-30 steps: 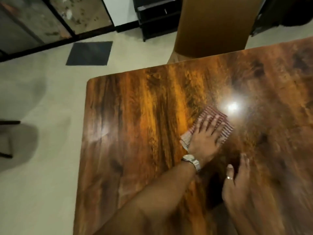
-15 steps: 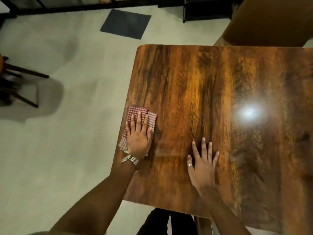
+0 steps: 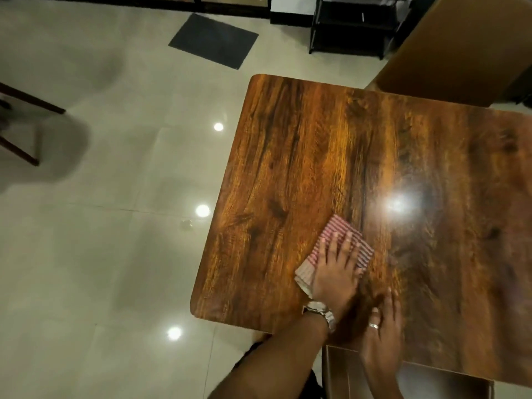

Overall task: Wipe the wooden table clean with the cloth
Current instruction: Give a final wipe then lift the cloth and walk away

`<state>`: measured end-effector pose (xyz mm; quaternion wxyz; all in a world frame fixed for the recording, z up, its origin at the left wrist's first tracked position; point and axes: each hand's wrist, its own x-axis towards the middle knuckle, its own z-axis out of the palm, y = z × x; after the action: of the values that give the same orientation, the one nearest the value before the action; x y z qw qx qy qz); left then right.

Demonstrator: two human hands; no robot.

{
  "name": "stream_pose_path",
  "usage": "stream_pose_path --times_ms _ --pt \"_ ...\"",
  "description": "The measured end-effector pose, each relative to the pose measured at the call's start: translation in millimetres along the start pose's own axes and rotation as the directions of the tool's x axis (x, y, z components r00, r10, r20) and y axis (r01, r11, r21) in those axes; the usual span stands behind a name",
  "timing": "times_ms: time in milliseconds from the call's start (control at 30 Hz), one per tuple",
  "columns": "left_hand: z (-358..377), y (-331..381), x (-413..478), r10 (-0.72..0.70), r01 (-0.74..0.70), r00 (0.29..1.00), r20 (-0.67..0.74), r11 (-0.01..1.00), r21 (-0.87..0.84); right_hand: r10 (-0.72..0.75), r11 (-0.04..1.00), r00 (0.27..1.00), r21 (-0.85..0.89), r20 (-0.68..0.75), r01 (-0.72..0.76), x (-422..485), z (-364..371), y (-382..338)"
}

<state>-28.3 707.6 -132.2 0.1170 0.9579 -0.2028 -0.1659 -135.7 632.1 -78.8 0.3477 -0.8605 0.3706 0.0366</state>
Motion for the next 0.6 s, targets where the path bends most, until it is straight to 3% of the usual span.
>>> stream_pose_path --times_ms 100,233,300,400,467,600 --pt "11.5 24.7 -17.3 0.151 -0.15 0.989 -0.004 0.987 0.06 -0.009 1.0 1.0 0.013 -0.021 0.009 -4.8 -18.6 15.1" --pt "12.1 -4.7 -47.9 0.272 -0.271 0.961 -0.05 0.962 0.025 -0.017 1.0 1.0 0.007 -0.016 0.017 -14.7 -25.2 21.8" --pt "7.4 -36.3 -67.2 0.192 -0.193 0.979 -0.066 0.981 -0.003 -0.025 0.999 0.999 0.025 -0.02 0.026 -20.5 -23.8 19.8" --pt "-3.4 -98.9 -91.3 -0.044 0.047 0.994 -0.103 0.999 0.024 0.008 0.999 1.0 0.043 0.012 -0.008 -33.2 -16.4 17.0" --pt "-8.2 -132.4 -109.0 -0.234 0.239 0.964 -0.13 0.971 0.027 0.005 0.999 1.0 0.051 0.027 -0.007 -43.9 -10.0 13.2" --pt "-8.6 -114.9 -123.9 -0.429 0.424 0.891 -0.146 0.903 -0.069 0.002 0.993 1.0 0.116 -0.008 -0.001 -68.4 -11.0 18.2"
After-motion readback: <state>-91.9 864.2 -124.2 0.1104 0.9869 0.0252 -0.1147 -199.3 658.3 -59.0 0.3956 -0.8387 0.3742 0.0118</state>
